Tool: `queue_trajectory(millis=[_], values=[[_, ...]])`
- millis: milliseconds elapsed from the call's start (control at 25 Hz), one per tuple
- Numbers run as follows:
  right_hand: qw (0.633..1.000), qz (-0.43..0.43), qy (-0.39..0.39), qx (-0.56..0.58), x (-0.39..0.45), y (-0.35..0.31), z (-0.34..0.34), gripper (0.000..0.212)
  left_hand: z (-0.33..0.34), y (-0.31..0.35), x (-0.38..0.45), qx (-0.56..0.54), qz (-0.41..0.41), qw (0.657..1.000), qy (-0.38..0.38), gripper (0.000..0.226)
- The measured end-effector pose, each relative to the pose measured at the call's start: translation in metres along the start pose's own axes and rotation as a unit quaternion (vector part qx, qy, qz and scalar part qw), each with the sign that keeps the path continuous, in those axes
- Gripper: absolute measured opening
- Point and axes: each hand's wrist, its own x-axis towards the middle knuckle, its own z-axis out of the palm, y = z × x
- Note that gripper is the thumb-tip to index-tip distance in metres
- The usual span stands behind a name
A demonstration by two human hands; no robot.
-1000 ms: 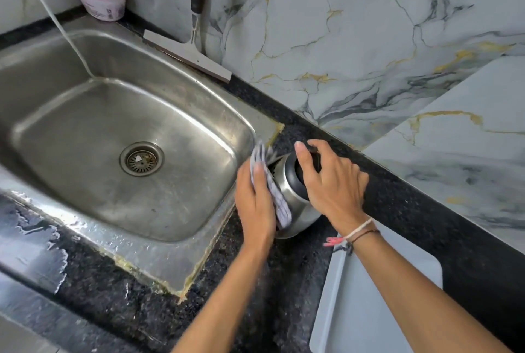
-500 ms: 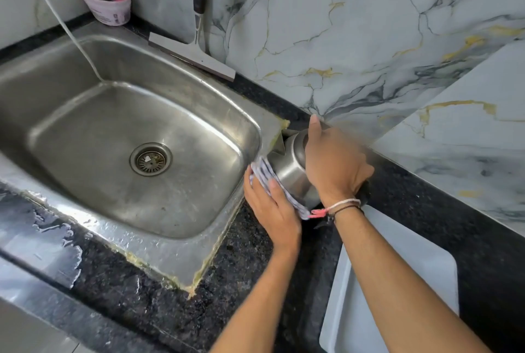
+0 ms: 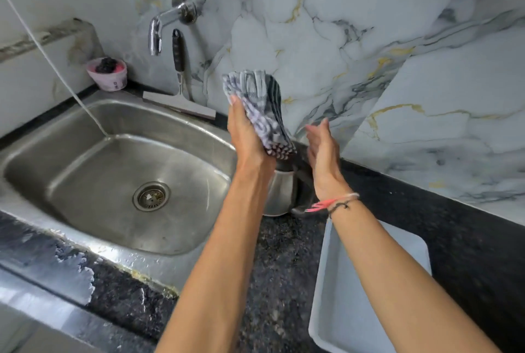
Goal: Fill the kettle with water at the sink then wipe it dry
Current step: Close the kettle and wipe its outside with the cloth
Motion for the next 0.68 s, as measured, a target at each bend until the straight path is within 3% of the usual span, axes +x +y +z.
queue_trajectory(millis=[80, 200, 280, 360, 440, 520, 600, 680], values=[[0.992, 0.037, -0.105, 0.058, -0.019, -0.01, -0.034, 0.071, 0.011, 0.0, -0.027, -0.036, -0.042, 0.996, -0.069, 0.056], [0.973, 0.076, -0.215, 0.034, -0.05, -0.001, -0.077, 0.055, 0.01, -0.029, -0.087, -0.073, -0.078, 0.991, -0.085, 0.052], [0.976, 0.082, -0.199, 0.016, -0.07, 0.005, -0.112, 0.04, 0.002, -0.049, -0.113, -0.023, -0.105, 0.988, -0.113, 0.051], [0.983, 0.1, -0.156, 0.016, -0.08, 0.01, -0.157, 0.027, -0.012, -0.06, -0.121, 0.112, -0.121, 0.975, -0.15, 0.043], [0.983, 0.123, -0.133, -0.017, -0.089, 0.017, -0.204, 0.029, -0.027, -0.072, -0.12, 0.289, -0.141, 0.929, -0.184, 0.034], [0.978, 0.164, -0.102, -0.079, -0.096, 0.035, -0.243, 0.046, -0.038, -0.094, -0.121, 0.481, -0.156, 0.824, -0.256, 0.063], [0.96, 0.192, -0.108, -0.174, -0.106, 0.063, -0.267, 0.056, -0.044, -0.125, -0.135, 0.663, -0.13, 0.646, -0.357, 0.069], [0.928, 0.193, -0.144, -0.284, -0.115, 0.098, -0.279, 0.054, -0.058, -0.162, -0.154, 0.777, -0.082, 0.462, -0.421, 0.049]])
